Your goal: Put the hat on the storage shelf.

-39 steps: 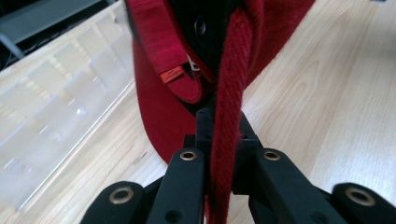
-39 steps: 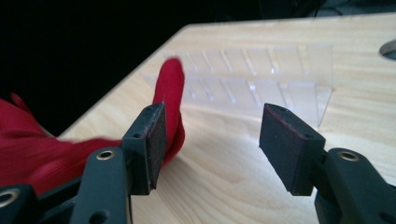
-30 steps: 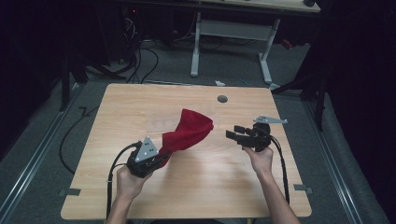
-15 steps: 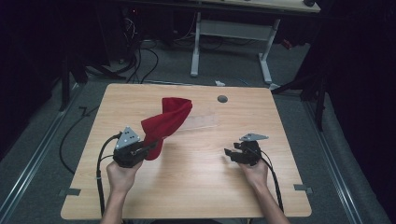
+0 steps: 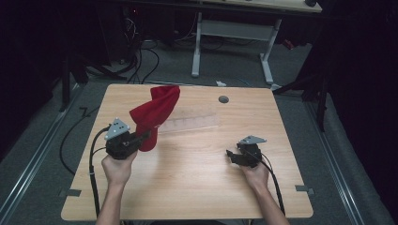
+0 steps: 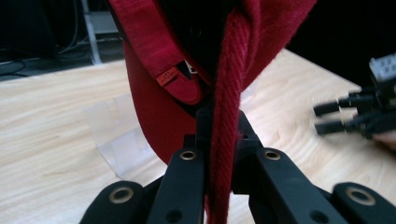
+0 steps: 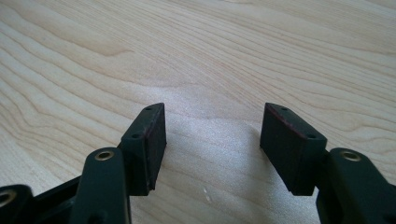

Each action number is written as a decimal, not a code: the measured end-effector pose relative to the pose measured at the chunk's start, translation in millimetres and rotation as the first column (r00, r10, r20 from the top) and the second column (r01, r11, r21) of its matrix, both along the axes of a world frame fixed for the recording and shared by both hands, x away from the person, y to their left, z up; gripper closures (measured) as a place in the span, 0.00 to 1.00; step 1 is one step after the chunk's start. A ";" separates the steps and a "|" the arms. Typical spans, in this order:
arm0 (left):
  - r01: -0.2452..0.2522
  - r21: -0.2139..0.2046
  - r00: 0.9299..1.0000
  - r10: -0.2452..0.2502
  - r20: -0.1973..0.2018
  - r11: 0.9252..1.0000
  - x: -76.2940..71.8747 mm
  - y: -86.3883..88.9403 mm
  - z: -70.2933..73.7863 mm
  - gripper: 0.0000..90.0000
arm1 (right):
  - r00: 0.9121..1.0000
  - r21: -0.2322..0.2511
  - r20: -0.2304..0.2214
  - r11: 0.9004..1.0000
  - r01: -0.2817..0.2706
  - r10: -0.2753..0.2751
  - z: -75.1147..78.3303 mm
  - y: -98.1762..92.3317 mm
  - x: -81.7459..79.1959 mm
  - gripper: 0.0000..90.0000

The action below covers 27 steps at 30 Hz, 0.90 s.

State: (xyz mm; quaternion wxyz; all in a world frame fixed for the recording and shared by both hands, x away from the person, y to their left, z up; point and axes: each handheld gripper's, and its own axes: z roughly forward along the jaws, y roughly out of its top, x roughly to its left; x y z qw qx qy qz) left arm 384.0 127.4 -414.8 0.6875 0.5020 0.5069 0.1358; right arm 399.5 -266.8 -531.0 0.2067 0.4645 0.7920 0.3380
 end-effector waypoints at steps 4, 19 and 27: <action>-0.018 -0.035 1.000 0.018 0.020 0.999 5.0 5.7 9.1 0.95 | 1.000 -0.003 0.001 1.000 -0.001 0.001 -0.1 0.7 -0.3 0.45; -0.072 -0.066 0.997 0.074 0.033 0.995 48.5 8.5 10.5 0.95 | 1.000 -0.004 -0.002 1.000 -0.005 0.005 -0.2 1.5 -0.7 0.41; -0.102 -0.090 0.994 0.104 0.026 0.991 67.9 10.9 1.7 0.95 | 1.000 -0.004 -0.004 1.000 -0.006 0.006 -0.2 1.8 -0.8 0.40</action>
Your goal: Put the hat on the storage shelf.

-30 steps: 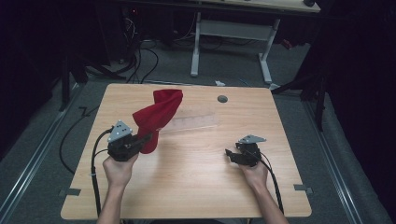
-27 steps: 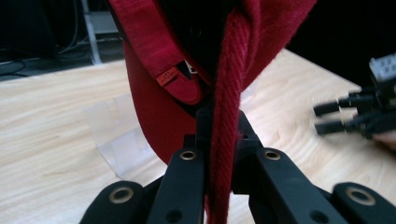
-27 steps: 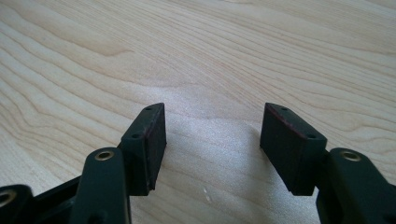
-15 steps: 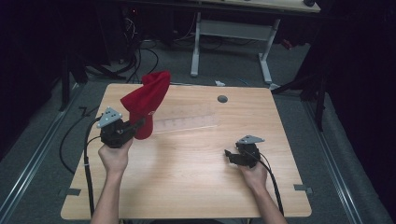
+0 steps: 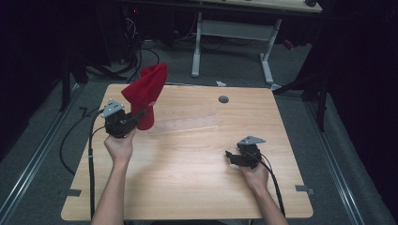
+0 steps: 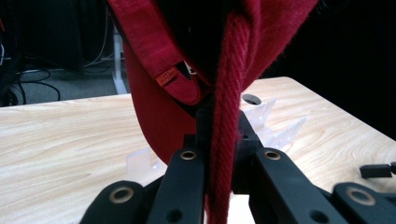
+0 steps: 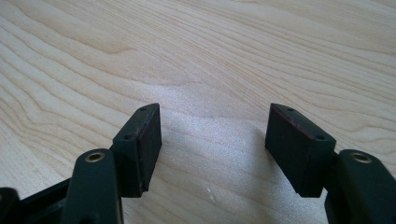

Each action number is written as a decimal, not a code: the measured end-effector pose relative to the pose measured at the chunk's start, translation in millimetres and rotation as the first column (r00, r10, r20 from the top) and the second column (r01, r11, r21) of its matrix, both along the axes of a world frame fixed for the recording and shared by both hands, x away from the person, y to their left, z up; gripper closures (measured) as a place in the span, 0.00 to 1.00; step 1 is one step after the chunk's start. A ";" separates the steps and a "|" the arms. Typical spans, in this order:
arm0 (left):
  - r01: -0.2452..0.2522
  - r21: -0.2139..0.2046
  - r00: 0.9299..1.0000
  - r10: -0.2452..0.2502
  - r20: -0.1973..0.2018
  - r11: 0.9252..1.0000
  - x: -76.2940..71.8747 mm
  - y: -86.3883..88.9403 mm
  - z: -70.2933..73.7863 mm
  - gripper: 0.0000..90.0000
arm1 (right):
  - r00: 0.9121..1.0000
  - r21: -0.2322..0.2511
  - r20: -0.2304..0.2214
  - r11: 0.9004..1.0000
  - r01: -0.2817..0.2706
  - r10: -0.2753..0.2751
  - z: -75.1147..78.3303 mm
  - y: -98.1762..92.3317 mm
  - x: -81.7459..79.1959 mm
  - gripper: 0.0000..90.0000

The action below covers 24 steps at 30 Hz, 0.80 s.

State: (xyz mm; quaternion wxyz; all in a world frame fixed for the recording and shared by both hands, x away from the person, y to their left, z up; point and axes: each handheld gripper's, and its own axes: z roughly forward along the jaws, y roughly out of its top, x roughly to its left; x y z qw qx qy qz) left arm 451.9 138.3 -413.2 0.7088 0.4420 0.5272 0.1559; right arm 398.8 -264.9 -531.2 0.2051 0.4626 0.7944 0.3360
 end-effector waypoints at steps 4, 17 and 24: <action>0.001 0.019 1.000 -0.001 0.009 1.000 7.8 -5.6 -0.2 0.95 | 1.000 0.000 -0.001 1.000 0.001 -0.001 0.0 0.0 -0.1 0.40; -0.024 0.063 1.000 0.023 0.019 0.998 25.8 -14.0 -13.0 0.95 | 1.000 0.000 0.000 1.000 -0.003 0.003 -0.1 0.0 -0.1 0.40; -0.041 0.061 0.999 0.041 0.008 0.997 28.5 -14.7 -24.7 0.95 | 1.000 -0.001 0.000 1.000 -0.003 0.003 0.0 0.0 -0.1 0.40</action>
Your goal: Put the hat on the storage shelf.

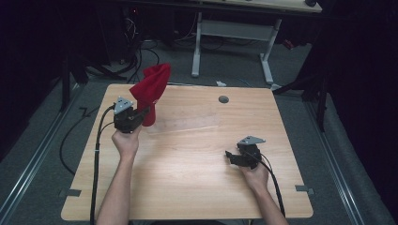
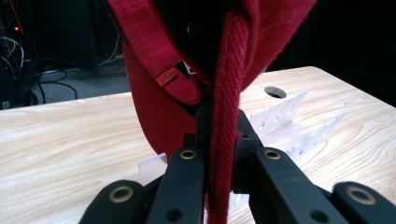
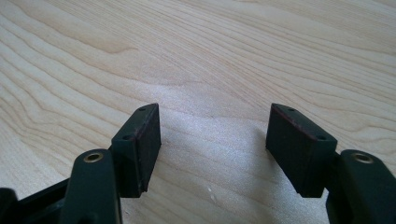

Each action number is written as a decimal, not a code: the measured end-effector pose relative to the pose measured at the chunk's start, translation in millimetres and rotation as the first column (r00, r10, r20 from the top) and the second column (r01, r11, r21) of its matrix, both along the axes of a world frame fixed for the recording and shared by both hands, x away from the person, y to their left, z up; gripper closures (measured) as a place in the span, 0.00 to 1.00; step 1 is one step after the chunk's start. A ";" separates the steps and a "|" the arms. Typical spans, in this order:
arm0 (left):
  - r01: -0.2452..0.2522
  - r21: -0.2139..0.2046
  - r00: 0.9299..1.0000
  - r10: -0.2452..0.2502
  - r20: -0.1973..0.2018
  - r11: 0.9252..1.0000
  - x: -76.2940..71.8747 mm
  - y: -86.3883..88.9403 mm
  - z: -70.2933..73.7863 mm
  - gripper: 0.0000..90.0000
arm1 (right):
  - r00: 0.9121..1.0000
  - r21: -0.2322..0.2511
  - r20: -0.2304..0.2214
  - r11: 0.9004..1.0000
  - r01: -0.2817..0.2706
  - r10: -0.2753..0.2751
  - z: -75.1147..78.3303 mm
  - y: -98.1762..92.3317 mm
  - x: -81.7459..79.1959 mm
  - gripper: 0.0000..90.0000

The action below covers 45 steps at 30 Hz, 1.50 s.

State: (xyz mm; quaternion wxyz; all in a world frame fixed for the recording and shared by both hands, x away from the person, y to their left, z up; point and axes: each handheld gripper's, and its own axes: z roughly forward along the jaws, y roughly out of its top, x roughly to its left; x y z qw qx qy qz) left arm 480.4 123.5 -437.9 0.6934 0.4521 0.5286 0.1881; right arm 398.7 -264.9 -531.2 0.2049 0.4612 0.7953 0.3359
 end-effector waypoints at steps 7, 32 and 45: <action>-0.008 -0.013 1.000 0.008 -0.008 1.000 -0.1 2.2 -5.5 0.95 | 1.000 0.000 -0.002 1.000 0.001 -0.001 0.1 0.1 -0.1 0.40; 0.022 0.004 0.994 -0.021 -0.111 1.000 -14.9 6.8 -31.5 0.94 | 1.000 -0.001 -0.003 1.000 0.002 -0.002 0.1 0.4 -0.3 0.39; 0.006 0.021 0.991 -0.003 -0.134 1.000 -18.4 8.4 -35.2 0.88 | 1.000 0.000 -0.003 1.000 0.001 -0.001 0.0 0.4 -0.2 0.39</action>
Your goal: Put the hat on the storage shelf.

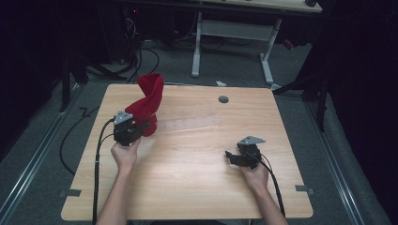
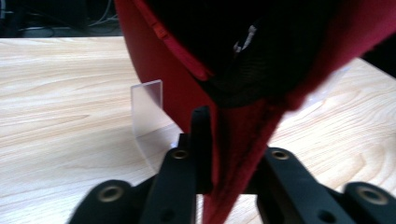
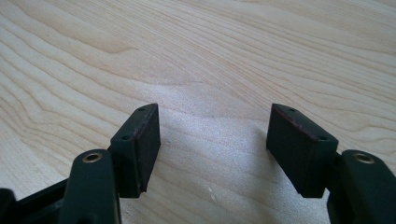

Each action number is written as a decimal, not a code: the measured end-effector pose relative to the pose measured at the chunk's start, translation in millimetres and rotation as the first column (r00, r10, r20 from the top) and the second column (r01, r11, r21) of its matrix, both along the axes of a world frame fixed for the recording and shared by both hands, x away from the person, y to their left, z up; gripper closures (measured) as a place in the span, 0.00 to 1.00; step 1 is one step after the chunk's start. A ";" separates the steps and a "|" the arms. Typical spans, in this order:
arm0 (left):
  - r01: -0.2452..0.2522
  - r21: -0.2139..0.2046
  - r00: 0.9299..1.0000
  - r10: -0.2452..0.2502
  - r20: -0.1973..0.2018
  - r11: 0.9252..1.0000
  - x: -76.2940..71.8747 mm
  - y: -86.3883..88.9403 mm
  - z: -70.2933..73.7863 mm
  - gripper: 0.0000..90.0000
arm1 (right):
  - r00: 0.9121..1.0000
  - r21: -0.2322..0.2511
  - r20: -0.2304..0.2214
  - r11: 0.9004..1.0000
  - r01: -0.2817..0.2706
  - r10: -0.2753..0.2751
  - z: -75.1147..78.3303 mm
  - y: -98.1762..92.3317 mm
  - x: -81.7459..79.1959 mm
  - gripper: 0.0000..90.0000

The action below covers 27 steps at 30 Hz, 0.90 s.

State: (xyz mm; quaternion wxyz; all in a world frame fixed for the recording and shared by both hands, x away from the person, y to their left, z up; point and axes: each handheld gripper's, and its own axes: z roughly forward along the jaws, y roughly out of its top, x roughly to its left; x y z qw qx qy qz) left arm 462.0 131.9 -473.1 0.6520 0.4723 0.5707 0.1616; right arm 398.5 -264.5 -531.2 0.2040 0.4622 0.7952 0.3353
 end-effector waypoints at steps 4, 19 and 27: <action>-0.015 0.021 1.000 0.015 -0.006 1.000 -1.0 0.7 -0.3 0.81 | 1.000 0.000 0.000 1.000 0.000 0.000 0.0 0.0 0.0 0.39; -0.033 0.050 0.999 0.034 -0.023 0.998 -10.3 8.8 3.7 0.46 | 1.000 -0.001 -0.001 1.000 0.000 0.000 0.1 0.0 0.0 0.39; -0.050 0.023 0.999 0.050 -0.001 0.998 -21.2 16.8 11.7 0.44 | 1.000 -0.001 -0.001 1.000 0.000 0.000 0.1 0.0 0.0 0.39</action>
